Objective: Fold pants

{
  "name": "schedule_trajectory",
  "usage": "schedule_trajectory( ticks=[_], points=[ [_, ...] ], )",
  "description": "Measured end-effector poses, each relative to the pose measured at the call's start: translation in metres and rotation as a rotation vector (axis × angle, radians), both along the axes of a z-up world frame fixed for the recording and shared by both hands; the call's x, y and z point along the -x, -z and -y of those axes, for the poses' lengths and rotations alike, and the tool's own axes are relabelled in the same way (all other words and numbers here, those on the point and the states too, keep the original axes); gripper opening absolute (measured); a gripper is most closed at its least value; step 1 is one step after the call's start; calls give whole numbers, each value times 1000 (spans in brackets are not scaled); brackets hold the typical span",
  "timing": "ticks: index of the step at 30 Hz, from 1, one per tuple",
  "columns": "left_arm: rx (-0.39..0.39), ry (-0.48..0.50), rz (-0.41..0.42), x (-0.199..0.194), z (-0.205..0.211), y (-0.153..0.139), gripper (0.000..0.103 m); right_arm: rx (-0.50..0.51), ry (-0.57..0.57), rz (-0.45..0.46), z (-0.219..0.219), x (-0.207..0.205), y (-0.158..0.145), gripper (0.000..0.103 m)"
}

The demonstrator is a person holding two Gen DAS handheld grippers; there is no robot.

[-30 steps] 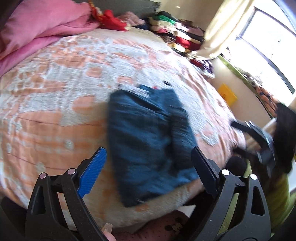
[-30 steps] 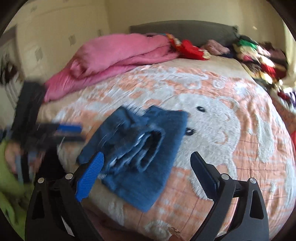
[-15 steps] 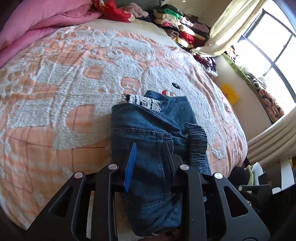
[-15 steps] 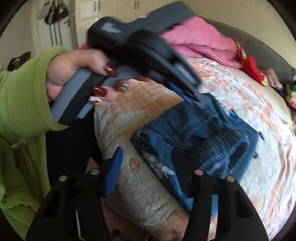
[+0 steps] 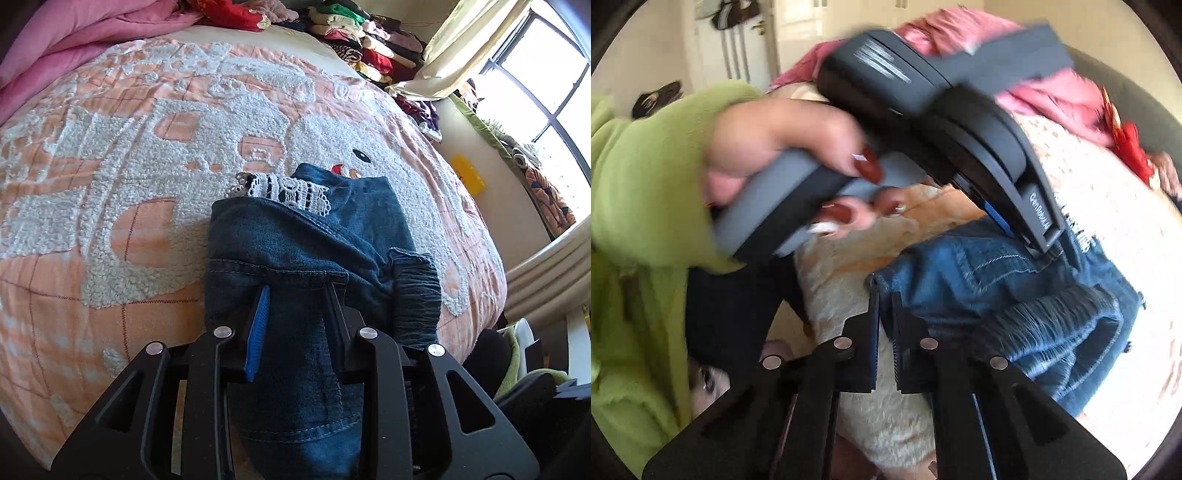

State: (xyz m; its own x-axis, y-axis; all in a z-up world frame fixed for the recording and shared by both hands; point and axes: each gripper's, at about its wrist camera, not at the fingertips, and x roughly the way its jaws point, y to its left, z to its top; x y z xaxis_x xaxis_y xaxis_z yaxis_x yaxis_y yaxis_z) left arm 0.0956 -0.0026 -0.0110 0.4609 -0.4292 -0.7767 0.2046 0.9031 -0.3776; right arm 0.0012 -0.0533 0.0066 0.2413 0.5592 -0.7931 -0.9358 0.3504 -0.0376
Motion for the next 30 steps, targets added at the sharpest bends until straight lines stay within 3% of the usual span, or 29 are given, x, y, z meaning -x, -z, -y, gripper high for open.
schedule_trajectory(
  ticks=[6, 11, 18, 21, 30],
  points=[
    [12, -15, 9, 2, 0, 1, 21, 76, 40, -4, -1, 3, 38, 9],
    [3, -17, 24, 6, 1, -5, 25, 25, 72, -29, 7, 5, 22, 11],
    [-10, -16, 58, 16, 4, -16, 33, -64, 127, -40, 30, 10, -8, 26],
    [-9, -23, 71, 19, 2, -22, 38, -97, 165, -29, 40, 11, -20, 44],
    [-18, -32, 110, 29, 1, -38, 52, -156, 272, 6, 69, 9, -39, 55]
  ],
)
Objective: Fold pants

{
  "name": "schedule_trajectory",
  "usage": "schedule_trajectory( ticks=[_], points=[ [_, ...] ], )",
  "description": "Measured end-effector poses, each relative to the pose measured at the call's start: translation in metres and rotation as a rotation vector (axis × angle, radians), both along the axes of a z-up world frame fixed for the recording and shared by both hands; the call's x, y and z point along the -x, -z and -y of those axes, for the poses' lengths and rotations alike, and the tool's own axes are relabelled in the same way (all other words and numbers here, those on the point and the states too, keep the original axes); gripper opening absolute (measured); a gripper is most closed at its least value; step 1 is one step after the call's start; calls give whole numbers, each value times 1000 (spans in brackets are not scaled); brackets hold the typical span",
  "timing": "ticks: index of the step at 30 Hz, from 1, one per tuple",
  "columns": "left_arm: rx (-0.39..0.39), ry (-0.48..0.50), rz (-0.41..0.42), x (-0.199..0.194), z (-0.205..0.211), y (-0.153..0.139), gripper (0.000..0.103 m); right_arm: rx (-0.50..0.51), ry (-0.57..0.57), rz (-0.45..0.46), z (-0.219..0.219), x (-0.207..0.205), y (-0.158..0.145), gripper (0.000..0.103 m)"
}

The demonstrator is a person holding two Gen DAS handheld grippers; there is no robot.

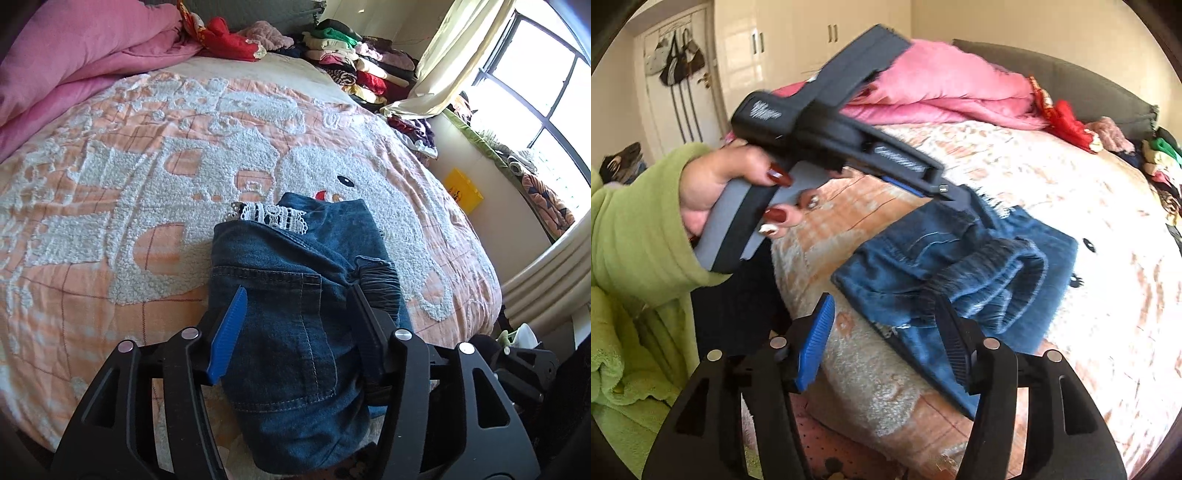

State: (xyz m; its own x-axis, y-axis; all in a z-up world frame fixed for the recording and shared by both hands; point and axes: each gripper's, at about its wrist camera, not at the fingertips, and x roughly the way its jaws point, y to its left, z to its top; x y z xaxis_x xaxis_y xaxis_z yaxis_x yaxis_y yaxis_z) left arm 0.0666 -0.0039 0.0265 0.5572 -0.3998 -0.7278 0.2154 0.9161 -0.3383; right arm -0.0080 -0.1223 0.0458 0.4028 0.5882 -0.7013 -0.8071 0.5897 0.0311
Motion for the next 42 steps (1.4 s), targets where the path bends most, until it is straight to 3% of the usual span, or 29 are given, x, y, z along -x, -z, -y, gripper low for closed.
schedule_trajectory(
  ticks=[2, 5, 8, 12, 14, 28, 34, 42],
  points=[
    [-2, -3, 9, 3, 0, -4, 58, -2, 16, 8, 3, -1, -2, 56],
    [-3, -6, 25, 7, -2, -9, 59, -11, 44, 24, 10, -2, -6, 71],
    [-9, -8, 39, 11, -3, -14, 69, -24, 65, 35, 15, -1, -12, 71],
    [-18, -8, 59, 16, -4, -20, 70, -36, 101, 63, 21, 1, -16, 73],
    [-23, -9, 69, 19, -4, -23, 72, -51, 124, 75, 24, 0, -19, 80],
    [-60, -32, 114, 38, -10, -32, 85, -120, 289, 112, 49, -13, -35, 82],
    [-61, -40, 114, 44, -15, -30, 86, -142, 372, 137, 58, -16, -40, 82],
    [-70, -61, 96, 46, -24, -21, 86, -144, 456, 99, 72, -28, -34, 82]
  ],
)
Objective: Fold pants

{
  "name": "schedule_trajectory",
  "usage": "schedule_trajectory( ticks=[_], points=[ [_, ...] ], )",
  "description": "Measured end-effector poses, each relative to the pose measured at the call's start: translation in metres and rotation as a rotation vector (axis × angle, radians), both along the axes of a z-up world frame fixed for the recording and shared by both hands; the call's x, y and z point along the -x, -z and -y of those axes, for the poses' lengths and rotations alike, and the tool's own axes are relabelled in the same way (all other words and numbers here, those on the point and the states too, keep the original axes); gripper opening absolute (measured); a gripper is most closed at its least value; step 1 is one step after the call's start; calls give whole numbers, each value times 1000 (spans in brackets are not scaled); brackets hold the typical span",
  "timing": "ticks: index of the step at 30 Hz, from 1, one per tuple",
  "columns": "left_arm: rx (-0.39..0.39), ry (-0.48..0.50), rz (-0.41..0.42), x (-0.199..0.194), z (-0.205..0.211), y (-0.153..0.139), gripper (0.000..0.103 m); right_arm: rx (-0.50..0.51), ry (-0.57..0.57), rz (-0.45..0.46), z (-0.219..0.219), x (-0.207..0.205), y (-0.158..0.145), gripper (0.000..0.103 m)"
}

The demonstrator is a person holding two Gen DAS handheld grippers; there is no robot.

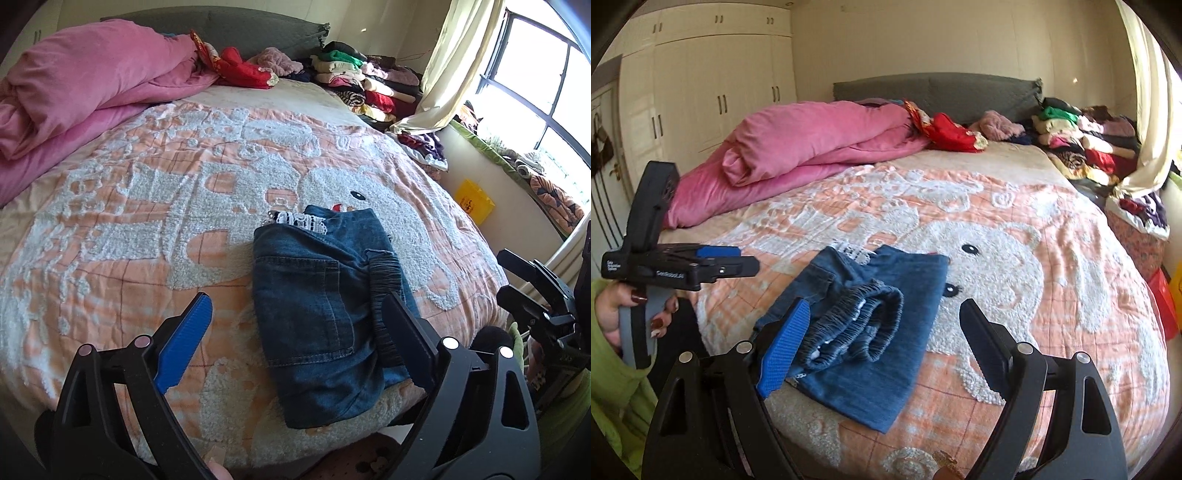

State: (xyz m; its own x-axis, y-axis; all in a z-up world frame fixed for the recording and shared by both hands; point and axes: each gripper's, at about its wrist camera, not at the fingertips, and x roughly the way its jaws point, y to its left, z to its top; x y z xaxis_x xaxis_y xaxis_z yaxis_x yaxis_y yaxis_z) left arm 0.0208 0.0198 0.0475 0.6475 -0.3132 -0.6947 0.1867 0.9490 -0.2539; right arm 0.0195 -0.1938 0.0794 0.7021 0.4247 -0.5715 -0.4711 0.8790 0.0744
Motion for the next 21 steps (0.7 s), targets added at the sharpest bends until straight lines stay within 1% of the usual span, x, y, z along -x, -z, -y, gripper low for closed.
schedule_trajectory(
  ticks=[6, 10, 14, 18, 21],
  points=[
    [3, -18, -23, -3, -4, 10, 86, 7, 36, -34, 2, -7, 8, 82],
    [7, -22, -44, -7, -3, 19, 86, 15, 57, -73, 2, -17, 16, 82],
    [11, -18, -71, -13, 3, 31, 86, 38, 91, -151, 2, -34, 32, 82],
    [21, -13, -103, -21, 7, 44, 86, 7, 97, -252, 3, -55, 54, 82],
    [30, -18, -127, -29, 7, 54, 86, -14, 87, -297, 0, -66, 65, 82]
  ],
)
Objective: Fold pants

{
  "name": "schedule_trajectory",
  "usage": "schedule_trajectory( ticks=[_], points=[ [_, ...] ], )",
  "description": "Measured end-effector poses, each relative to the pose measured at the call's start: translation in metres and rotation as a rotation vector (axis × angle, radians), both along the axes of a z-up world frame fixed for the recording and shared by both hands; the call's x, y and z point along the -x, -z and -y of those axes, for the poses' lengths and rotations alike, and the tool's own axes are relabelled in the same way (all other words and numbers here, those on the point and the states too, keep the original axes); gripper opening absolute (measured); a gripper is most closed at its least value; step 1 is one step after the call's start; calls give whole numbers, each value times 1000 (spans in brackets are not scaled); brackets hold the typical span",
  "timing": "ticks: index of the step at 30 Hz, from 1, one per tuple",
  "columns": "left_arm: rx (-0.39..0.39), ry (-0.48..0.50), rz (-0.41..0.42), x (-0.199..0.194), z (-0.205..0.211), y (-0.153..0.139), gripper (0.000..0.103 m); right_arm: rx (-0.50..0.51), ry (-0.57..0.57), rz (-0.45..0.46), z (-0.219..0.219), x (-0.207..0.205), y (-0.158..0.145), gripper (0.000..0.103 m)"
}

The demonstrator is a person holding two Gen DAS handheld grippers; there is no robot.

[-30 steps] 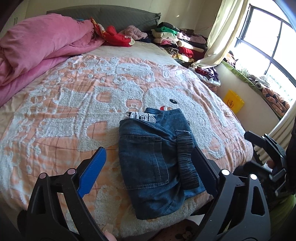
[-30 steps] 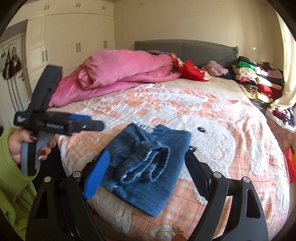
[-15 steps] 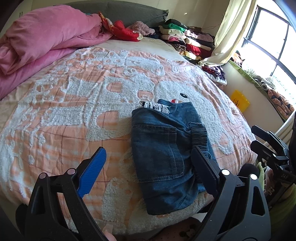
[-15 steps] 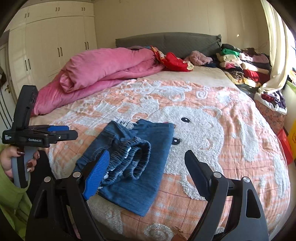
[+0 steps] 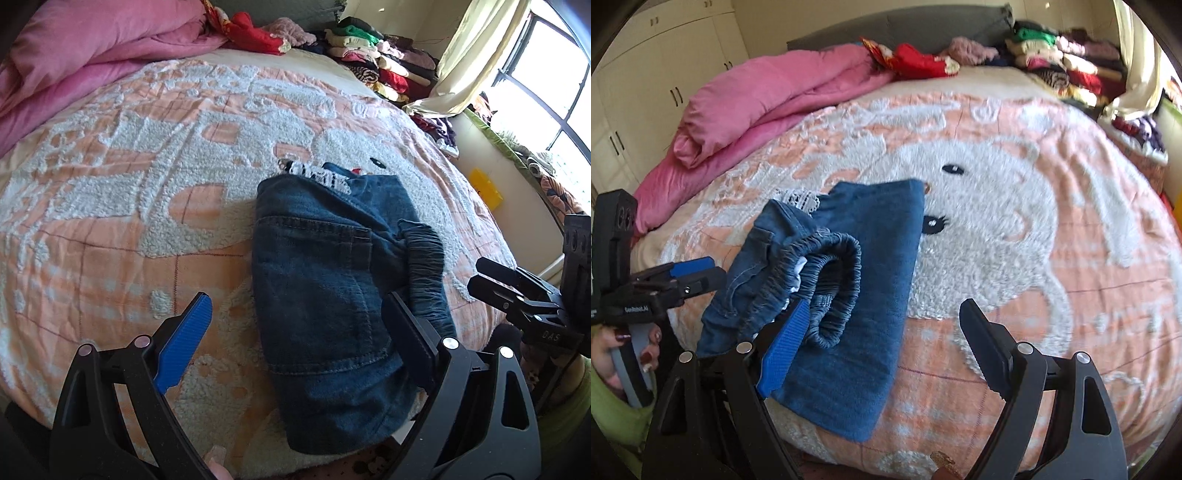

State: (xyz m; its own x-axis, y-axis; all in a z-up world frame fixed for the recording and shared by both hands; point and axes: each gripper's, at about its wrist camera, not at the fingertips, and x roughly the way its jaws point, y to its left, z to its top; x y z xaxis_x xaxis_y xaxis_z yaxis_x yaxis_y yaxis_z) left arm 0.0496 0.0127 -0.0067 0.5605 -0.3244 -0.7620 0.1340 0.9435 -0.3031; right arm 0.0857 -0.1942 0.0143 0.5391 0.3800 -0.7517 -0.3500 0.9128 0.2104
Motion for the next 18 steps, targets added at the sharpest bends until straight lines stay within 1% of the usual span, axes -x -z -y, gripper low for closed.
schedule_trajectory(
  ticks=[4, 6, 7, 10, 13, 16, 18],
  points=[
    [11, -9, -25, -9, -2, 10, 86, -11, -12, -41, -6, -12, 12, 82],
    [13, -12, -30, -13, -3, 13, 86, -22, -16, -61, -8, -18, 17, 80],
    [12, -11, -36, -15, -2, 15, 86, -31, -16, -77, -9, -21, 21, 77],
    [11, -3, -38, -17, 1, 18, 86, -79, -27, -129, -9, -31, 32, 70],
    [4, 7, -34, -19, 6, 20, 86, -108, -38, -159, -10, -36, 39, 68],
    [3, 13, -29, -20, 10, 21, 82, -113, -57, -163, -13, -39, 41, 69],
    [2, 19, -29, -21, 13, 22, 77, -106, -71, -157, -16, -41, 42, 69]
  ],
)
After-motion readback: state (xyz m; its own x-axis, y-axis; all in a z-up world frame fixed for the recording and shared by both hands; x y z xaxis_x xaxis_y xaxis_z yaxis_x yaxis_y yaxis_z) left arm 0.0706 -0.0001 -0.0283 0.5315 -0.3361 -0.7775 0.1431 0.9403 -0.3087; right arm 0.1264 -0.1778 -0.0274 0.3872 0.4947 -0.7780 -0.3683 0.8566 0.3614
